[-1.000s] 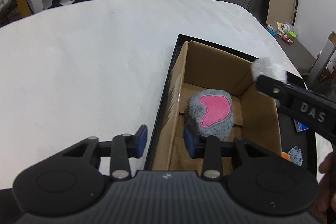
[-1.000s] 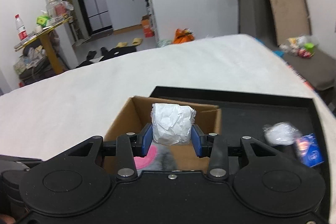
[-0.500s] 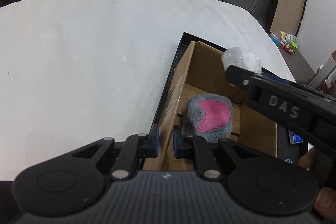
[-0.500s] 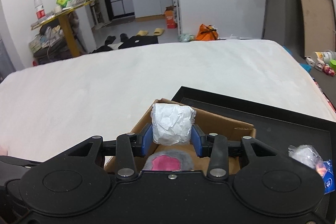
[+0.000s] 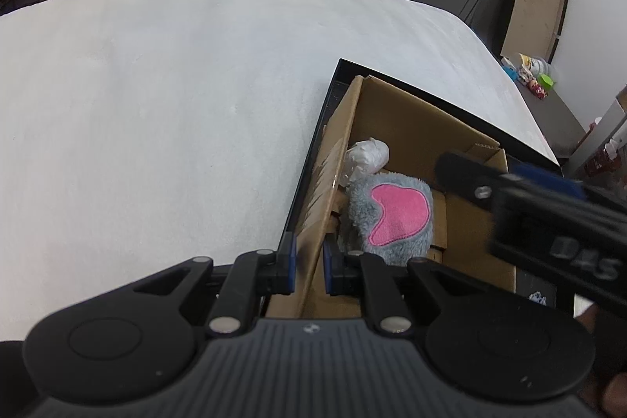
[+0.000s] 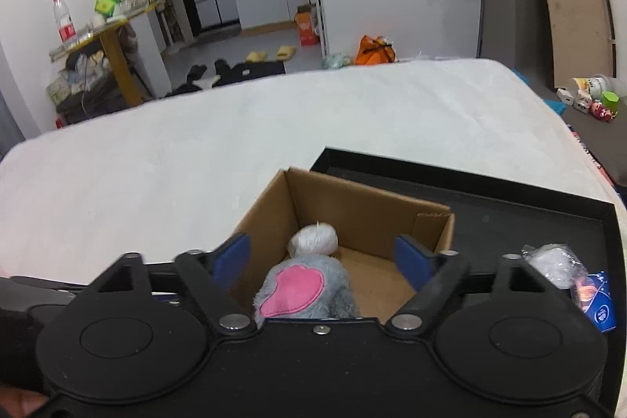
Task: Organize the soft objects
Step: 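Carry the foil item with the right gripper and drop it into the box, then move the right gripper to the denim plush and grasp it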
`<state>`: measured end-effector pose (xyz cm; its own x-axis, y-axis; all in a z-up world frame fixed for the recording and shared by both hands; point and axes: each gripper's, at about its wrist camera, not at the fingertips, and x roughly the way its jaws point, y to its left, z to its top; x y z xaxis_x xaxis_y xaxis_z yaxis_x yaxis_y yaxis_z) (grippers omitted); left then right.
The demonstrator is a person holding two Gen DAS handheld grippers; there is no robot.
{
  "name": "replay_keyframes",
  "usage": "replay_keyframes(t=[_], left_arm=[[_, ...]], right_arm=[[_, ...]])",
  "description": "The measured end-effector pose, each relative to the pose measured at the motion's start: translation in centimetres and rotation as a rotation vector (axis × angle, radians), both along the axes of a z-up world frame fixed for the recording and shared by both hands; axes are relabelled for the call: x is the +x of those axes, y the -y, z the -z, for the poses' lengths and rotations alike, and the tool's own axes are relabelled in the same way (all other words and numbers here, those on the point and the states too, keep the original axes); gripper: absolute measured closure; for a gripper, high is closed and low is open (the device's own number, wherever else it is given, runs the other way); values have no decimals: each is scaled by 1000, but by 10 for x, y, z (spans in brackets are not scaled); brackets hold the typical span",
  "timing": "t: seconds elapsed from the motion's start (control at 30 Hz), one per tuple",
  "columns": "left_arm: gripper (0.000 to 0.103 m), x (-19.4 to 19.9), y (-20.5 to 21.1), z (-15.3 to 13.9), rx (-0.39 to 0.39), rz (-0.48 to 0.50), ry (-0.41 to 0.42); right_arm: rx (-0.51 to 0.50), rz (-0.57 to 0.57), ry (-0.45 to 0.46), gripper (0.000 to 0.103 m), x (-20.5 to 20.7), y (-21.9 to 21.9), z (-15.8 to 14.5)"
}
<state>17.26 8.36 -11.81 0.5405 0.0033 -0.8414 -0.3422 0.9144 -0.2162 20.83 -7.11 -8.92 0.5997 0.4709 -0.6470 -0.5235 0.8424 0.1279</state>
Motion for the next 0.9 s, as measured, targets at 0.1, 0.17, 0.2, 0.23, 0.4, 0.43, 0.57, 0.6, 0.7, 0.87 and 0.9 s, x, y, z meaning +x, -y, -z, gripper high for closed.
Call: replay_keyframes(t=[0.1,0.17,0.2,0.23,0.4,0.43,0.57,0.6,0.7,0.87,0.9], left_arm=[[90,0,0,-1,6,6,1],[88,0,2,-3,21,15,2],[87,0,3,-3,30,21,3],[87,-1,3,-3,36,24,2],[77,-1,7,-5,44,43,-11],[72,-1,8,-6,52,47,-12],[54,-2,15,-9,83,62,-3],[51,-2,16,-10,88,65,-4],[43,-1,20,-11,104,73,-8],[35,-2,26,-13,135,83,-10],[34,-2,26,-13,138,83,-11]], right_arm=[[24,6,-19,16,2,9,-6],[35,5,-40,16,4,17,-10],[36,5,-44,16,5,22,-11],[35,5,-45,16,5,25,-12],[40,20,-96,15,11,52,-14],[35,24,-101,15,11,57,-14],[-1,68,-104,14,13,80,-8],[-3,77,-113,14,14,85,-5],[-28,114,-135,14,17,101,4],[-40,144,-208,15,21,120,17],[-39,159,-222,15,21,124,19]])
